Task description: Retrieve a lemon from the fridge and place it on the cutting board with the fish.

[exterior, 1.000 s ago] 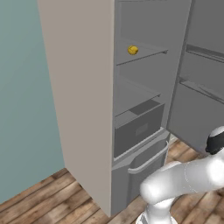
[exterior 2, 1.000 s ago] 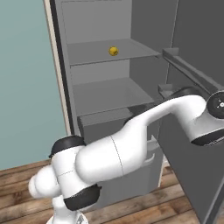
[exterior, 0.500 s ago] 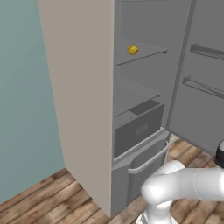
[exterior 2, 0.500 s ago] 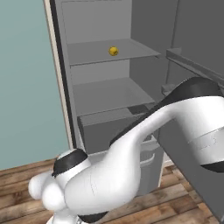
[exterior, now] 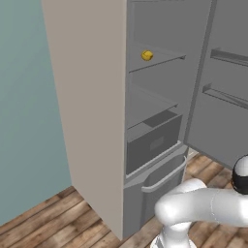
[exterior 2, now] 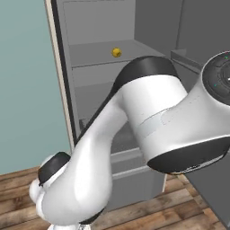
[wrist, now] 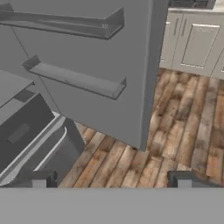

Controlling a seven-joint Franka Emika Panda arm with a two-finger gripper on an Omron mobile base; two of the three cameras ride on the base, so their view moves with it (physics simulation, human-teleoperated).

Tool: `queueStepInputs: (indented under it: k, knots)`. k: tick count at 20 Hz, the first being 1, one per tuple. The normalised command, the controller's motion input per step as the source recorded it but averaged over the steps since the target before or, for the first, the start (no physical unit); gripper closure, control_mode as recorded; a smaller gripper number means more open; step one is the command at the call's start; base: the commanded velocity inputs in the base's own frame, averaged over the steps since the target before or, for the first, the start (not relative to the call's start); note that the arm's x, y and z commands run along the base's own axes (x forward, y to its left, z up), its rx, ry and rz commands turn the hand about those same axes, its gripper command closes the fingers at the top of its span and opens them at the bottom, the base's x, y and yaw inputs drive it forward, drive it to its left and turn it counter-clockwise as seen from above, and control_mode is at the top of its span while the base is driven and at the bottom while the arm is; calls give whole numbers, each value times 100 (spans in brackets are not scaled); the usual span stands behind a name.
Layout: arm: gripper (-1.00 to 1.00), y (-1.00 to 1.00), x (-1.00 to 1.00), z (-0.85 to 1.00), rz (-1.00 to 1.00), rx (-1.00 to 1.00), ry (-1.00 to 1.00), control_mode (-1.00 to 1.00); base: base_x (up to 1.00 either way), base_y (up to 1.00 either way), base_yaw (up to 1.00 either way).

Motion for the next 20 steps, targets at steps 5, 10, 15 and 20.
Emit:
queueStepInputs:
  k: [5, 10, 15, 20]
  knots:
    - [-100, 100, -59, -4, 0, -5, 17, -100, 0, 0, 0]
    - [-100, 100, -73, -8, 0, -8, 15, -100, 0, 0, 0]
    - [-100, 100, -85, -23, 0, -13, 8, -100, 0, 0, 0]
    - [-100, 100, -36, -32, 0, -6, 4, -100, 0, 0, 0]
